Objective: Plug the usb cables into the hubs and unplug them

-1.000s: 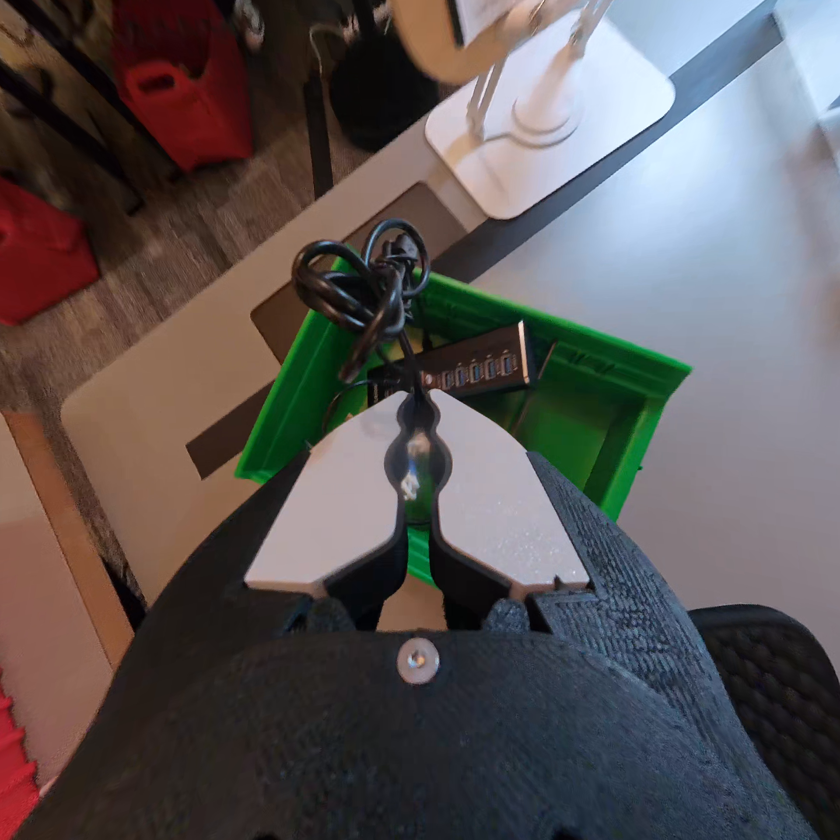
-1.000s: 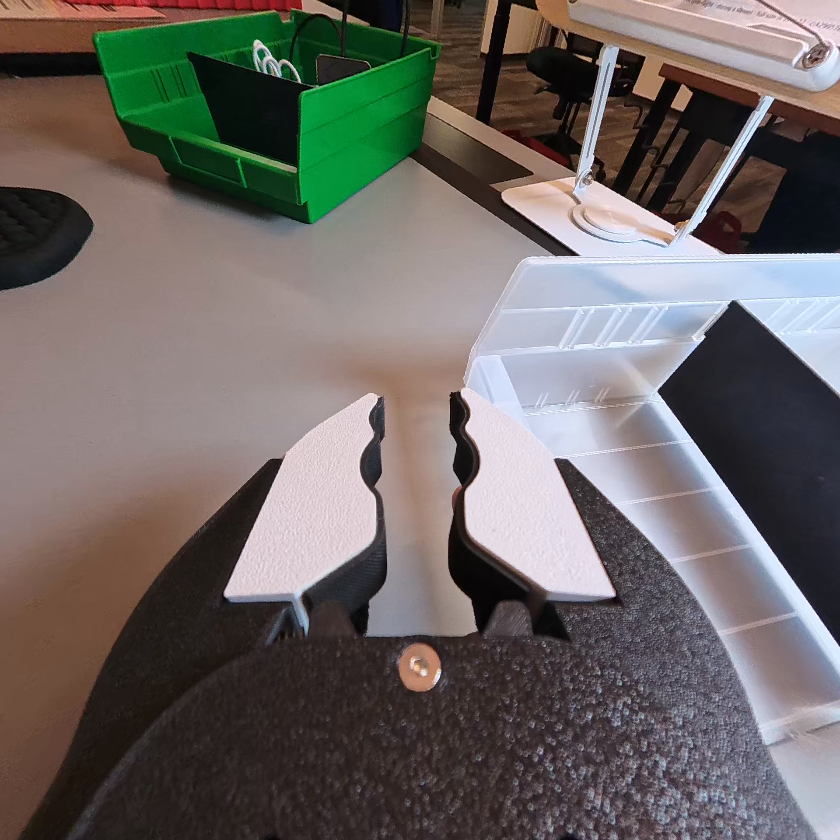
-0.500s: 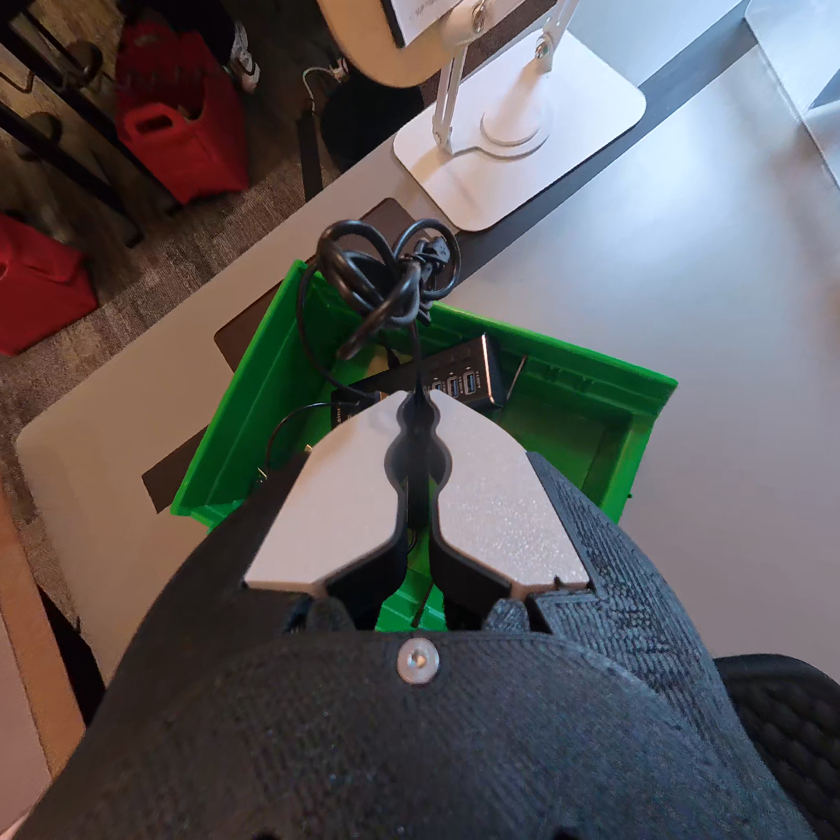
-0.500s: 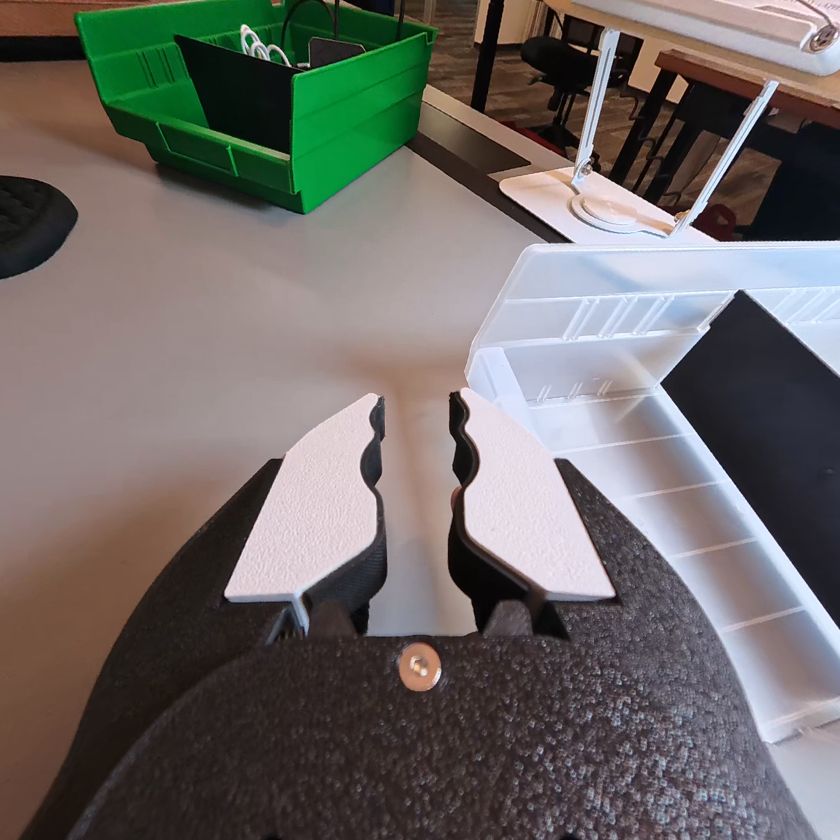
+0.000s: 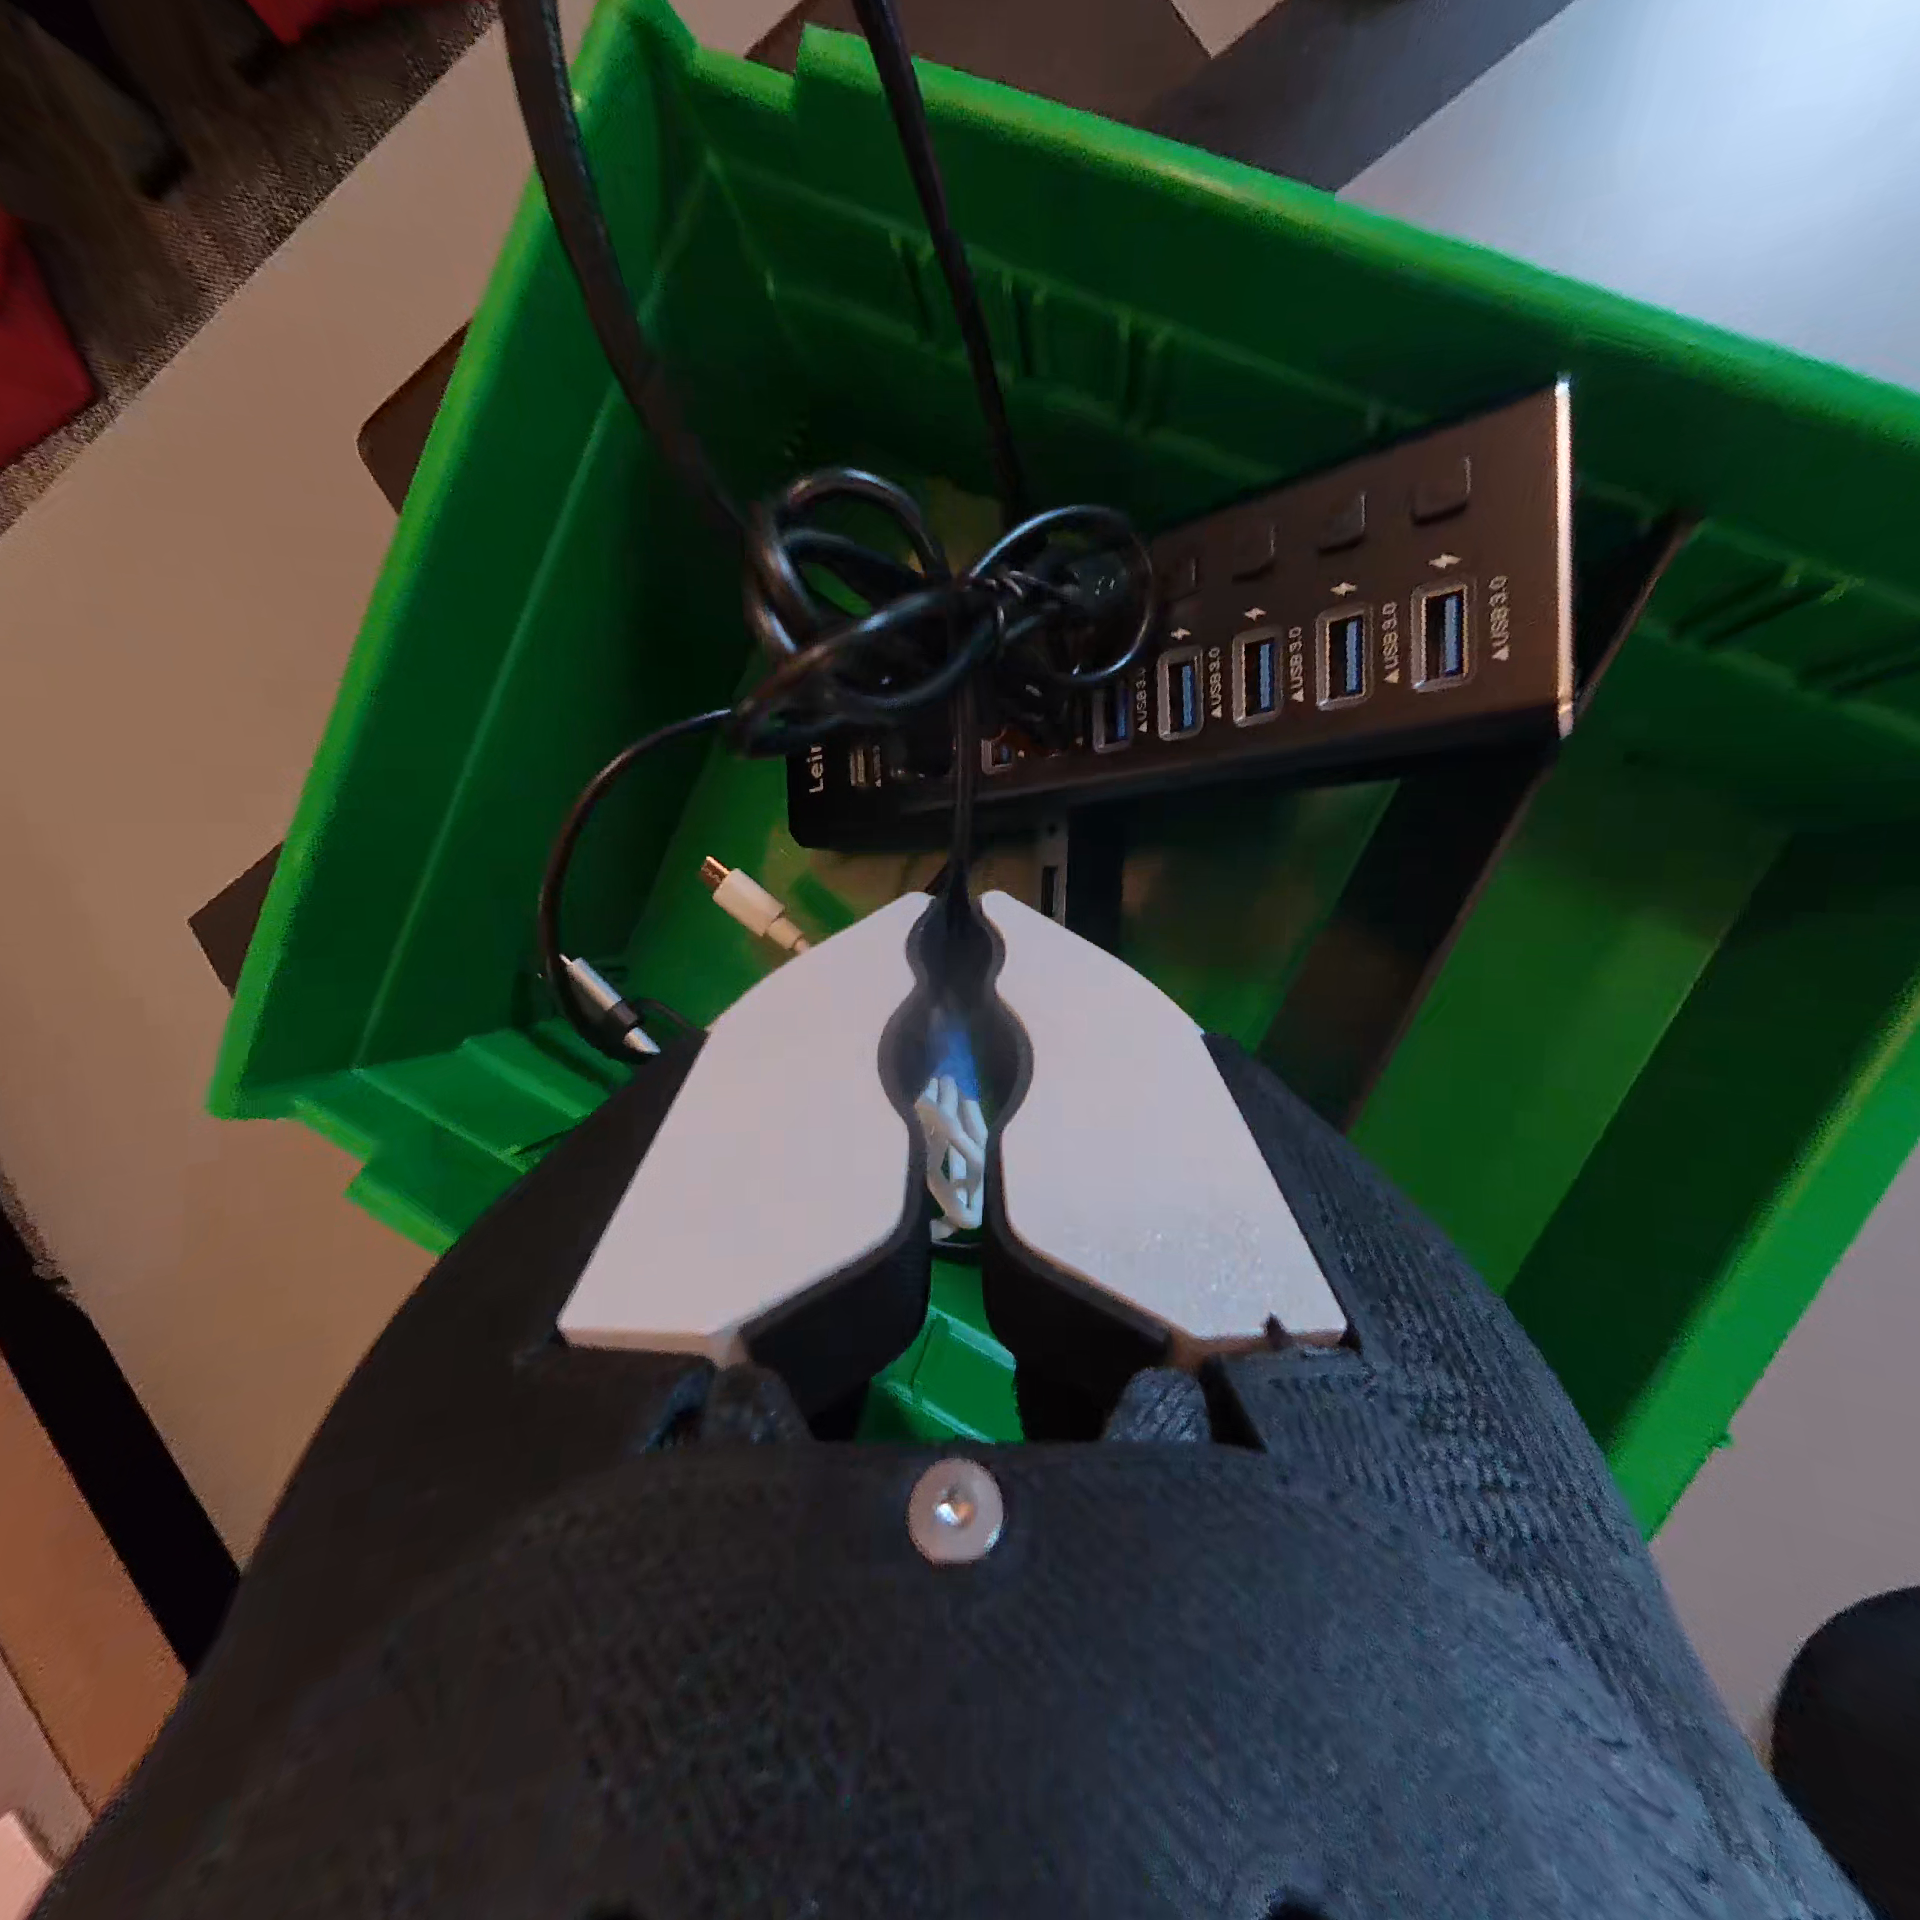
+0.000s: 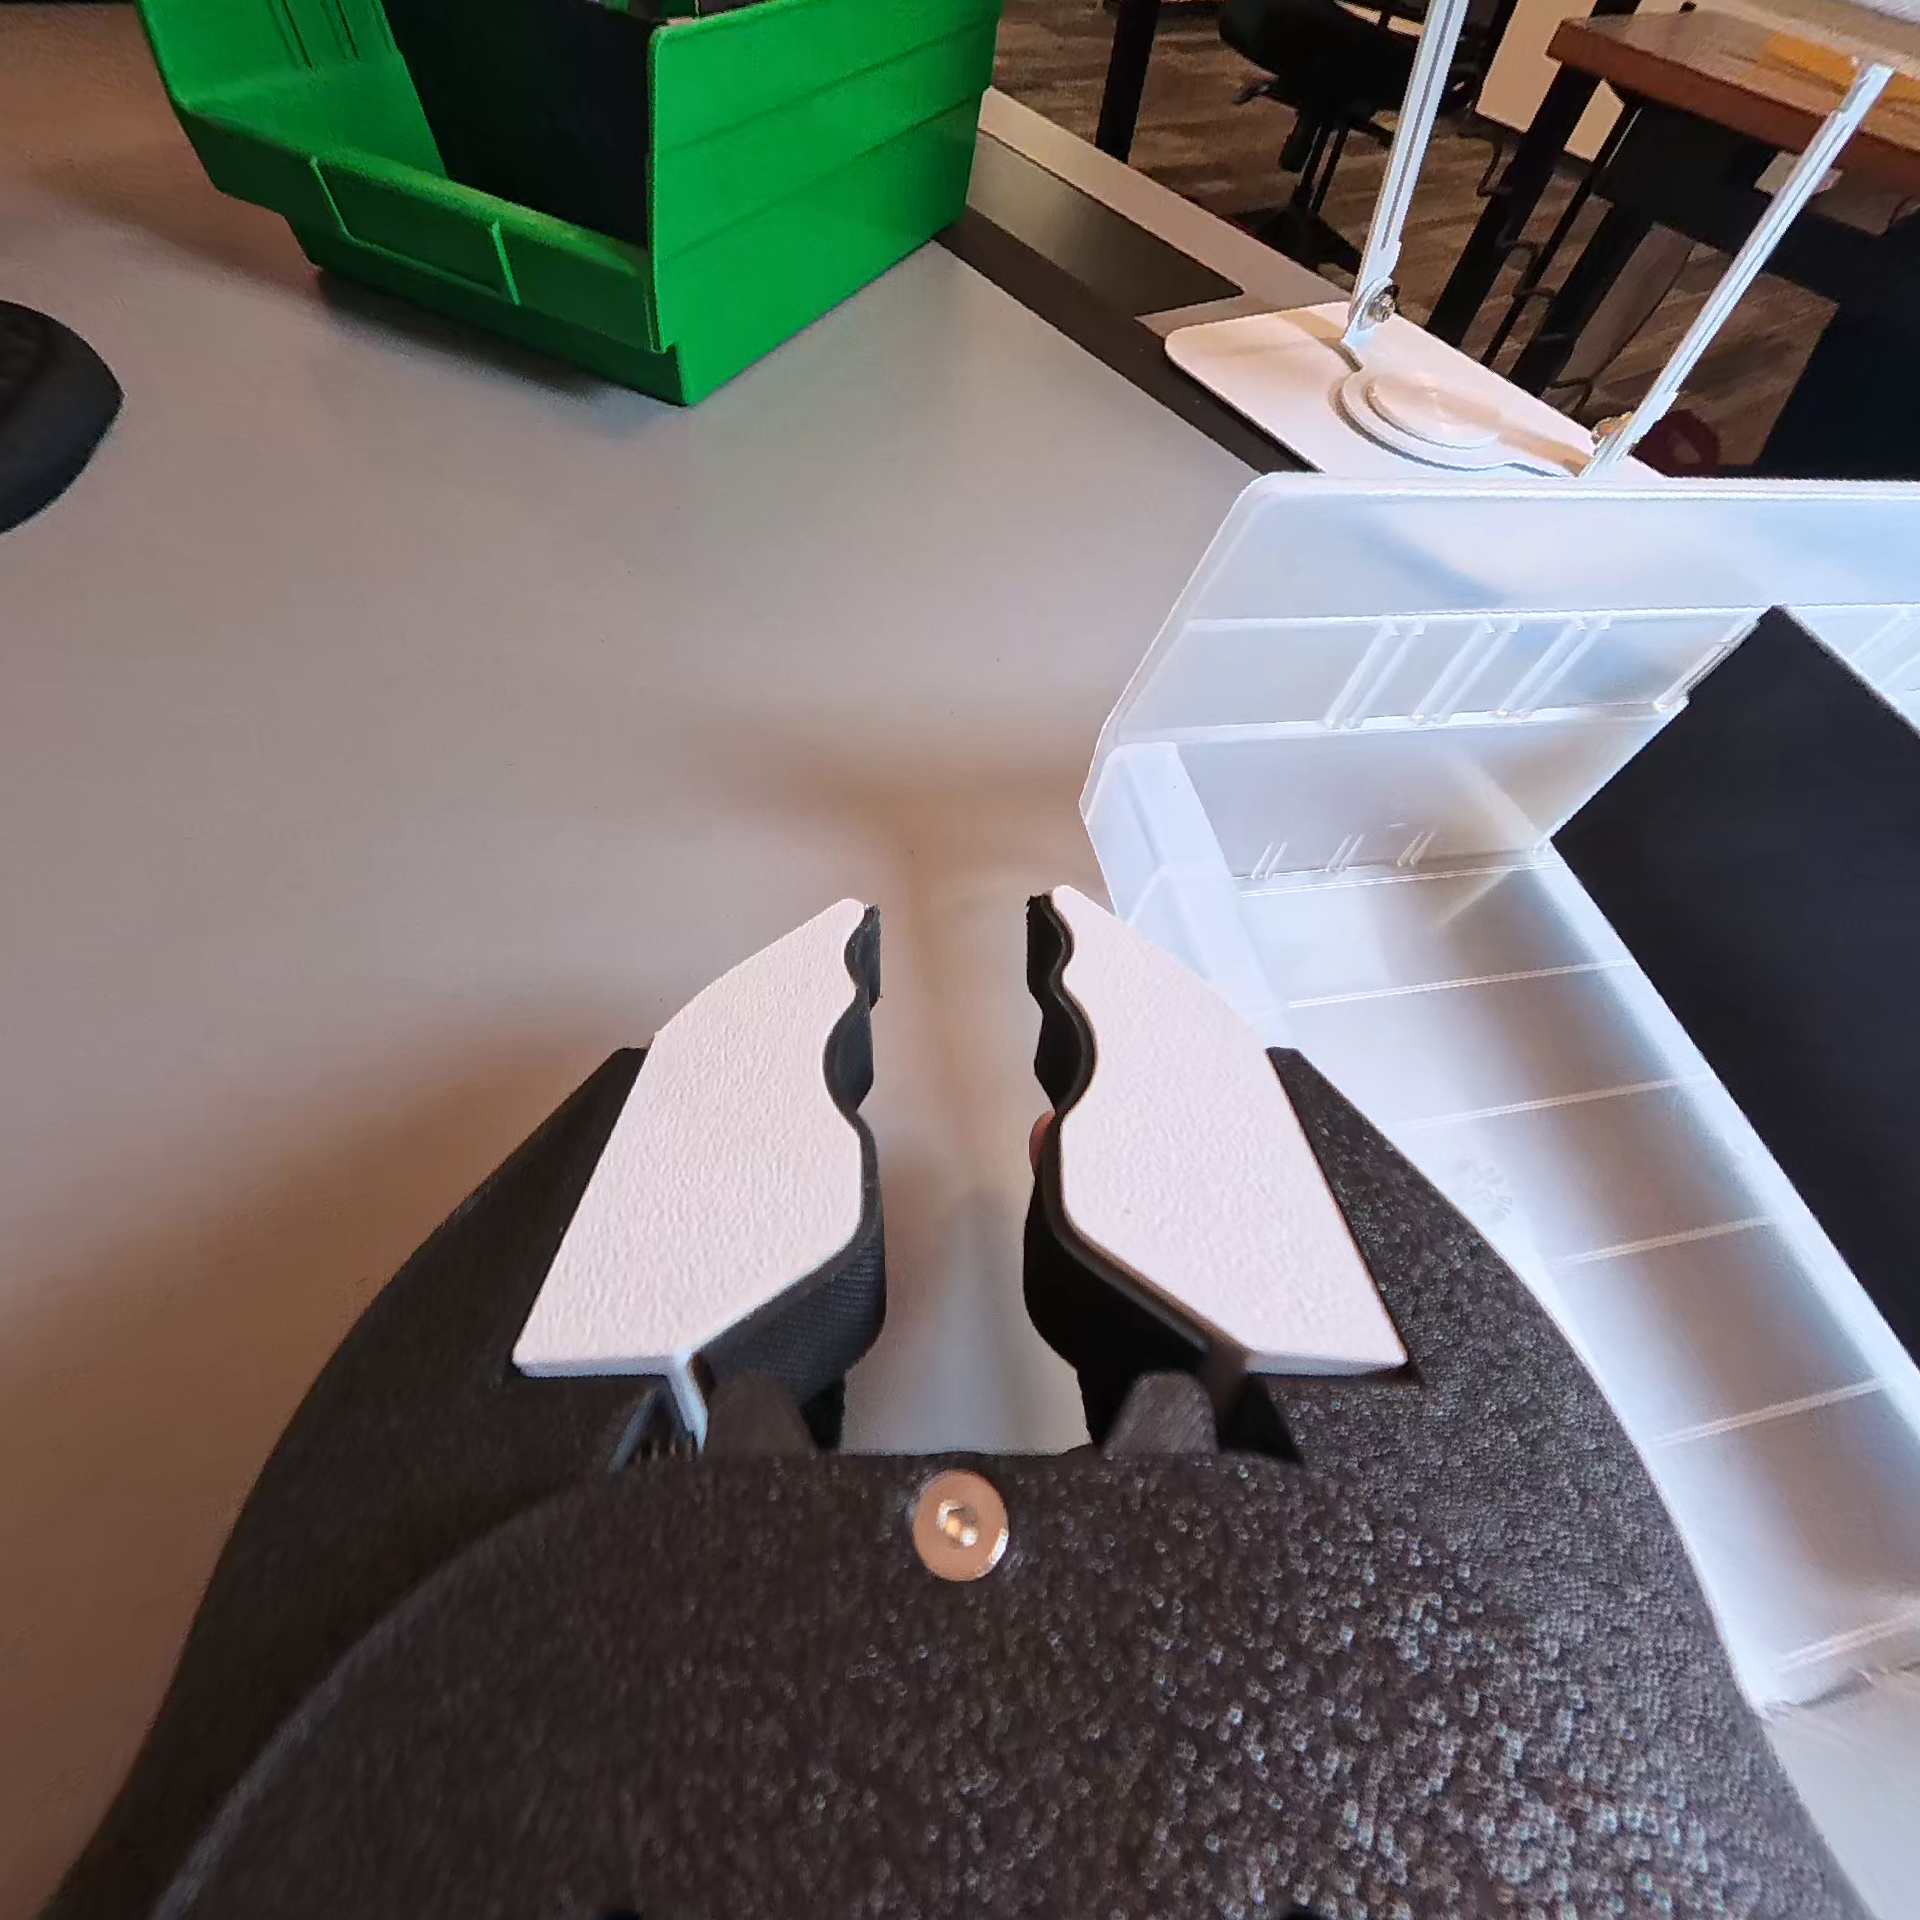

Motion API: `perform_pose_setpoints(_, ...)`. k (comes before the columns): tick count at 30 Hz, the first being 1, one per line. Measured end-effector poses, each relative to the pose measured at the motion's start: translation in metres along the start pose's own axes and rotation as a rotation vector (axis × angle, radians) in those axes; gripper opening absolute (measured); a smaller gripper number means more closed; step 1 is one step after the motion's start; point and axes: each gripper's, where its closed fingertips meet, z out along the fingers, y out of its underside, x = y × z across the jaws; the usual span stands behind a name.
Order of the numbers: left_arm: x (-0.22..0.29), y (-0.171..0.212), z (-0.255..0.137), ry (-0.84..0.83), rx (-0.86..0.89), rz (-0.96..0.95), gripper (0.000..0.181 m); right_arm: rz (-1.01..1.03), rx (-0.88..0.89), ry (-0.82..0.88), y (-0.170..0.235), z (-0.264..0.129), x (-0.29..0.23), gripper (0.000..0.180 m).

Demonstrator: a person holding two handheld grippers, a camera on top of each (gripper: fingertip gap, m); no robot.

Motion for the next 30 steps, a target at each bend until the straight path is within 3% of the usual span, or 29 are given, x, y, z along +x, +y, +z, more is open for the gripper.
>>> perform_pose_setpoints(11, 0.000, 0.004, -0.002, -0.004, -0.033, 0.128, 0.004, 0.017, -0.017, -0.022, 0.005, 0.005, -0.002, 0.027)
perform_pose_setpoints(16, 0.023, -0.029, -0.037, -0.006, 0.201, 0.180, 0.005, -0.008, 0.059, -0.061, -0.008, 0.000, -0.011, 0.028)
perform_pose_setpoints(19, 0.076, -0.054, -0.075, 0.046, 0.405, 0.280, 0.005, -0.018, 0.110, -0.102, -0.019, -0.001, -0.021, 0.030)
perform_pose_setpoints(23, 0.185, -0.071, -0.111, 0.219, 0.629, 0.411, 0.004, -0.010, 0.196, -0.183, -0.050, 0.004, -0.044, 0.038)
perform_pose_setpoints(26, 0.273, -0.072, -0.121, 0.423, 0.734, 0.484, 0.004, -0.057, 0.232, -0.173, -0.079, 0.014, -0.057, 0.061)
perform_pose_setpoints(28, 0.326, -0.067, -0.120, 0.556, 0.774, 0.537, 0.003, 0.024, 0.261, -0.245, -0.096, 0.017, -0.070, 0.073)
perform_pose_setpoints(29, 0.350, -0.062, -0.120, 0.626, 0.786, 0.559, 0.003, 0.067, 0.248, -0.301, -0.099, 0.019, -0.078, 0.073)
perform_pose_setpoints(30, 0.367, -0.058, -0.117, 0.668, 0.779, 0.584, 0.003, 0.081, 0.227, -0.336, -0.098, 0.021, -0.085, 0.055)
